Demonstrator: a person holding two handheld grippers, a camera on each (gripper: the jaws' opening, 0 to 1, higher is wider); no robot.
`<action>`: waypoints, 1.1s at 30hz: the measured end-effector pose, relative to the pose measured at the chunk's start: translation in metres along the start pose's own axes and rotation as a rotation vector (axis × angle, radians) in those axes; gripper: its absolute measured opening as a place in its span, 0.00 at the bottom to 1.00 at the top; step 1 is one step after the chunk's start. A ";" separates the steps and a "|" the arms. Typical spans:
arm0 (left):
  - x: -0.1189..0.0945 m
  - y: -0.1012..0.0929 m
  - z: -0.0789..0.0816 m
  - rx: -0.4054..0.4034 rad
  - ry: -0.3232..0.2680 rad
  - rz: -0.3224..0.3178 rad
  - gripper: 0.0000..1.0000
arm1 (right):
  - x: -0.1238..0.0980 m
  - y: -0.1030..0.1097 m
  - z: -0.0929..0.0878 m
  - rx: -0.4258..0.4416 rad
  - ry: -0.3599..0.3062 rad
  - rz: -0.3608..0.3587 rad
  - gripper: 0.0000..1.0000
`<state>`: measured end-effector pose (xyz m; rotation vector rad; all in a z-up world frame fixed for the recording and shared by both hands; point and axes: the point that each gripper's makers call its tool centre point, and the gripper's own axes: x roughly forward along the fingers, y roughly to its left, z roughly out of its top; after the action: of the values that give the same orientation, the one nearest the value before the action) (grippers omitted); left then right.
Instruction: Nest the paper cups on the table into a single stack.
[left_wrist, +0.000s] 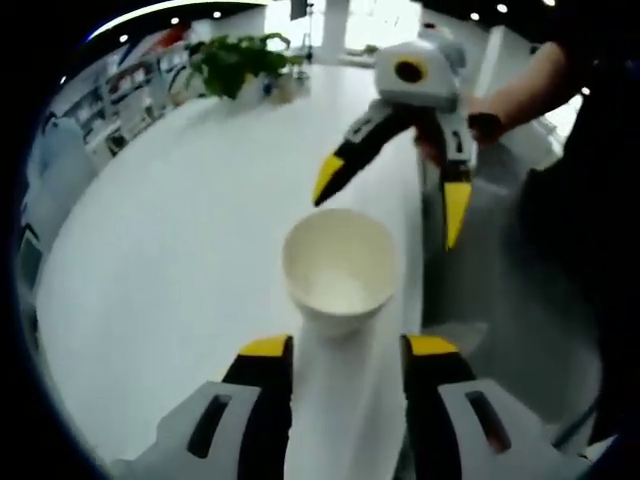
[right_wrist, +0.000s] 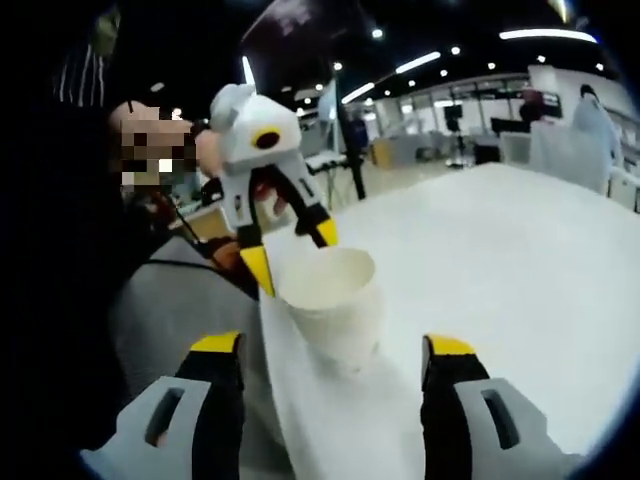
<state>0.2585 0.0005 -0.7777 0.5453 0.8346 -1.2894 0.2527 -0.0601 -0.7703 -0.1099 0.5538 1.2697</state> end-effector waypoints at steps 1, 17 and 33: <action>0.001 0.000 0.000 0.000 0.000 -0.001 0.42 | 0.002 0.000 -0.001 -0.002 0.004 0.006 0.68; 0.012 0.007 0.009 0.009 -0.045 0.015 0.39 | 0.022 -0.009 -0.013 -0.039 0.066 0.029 0.52; 0.020 0.007 0.012 0.042 -0.064 0.009 0.36 | 0.031 -0.007 -0.003 -0.077 0.046 0.061 0.41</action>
<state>0.2690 -0.0195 -0.7863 0.5379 0.7526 -1.3116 0.2639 -0.0365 -0.7889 -0.1879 0.5517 1.3505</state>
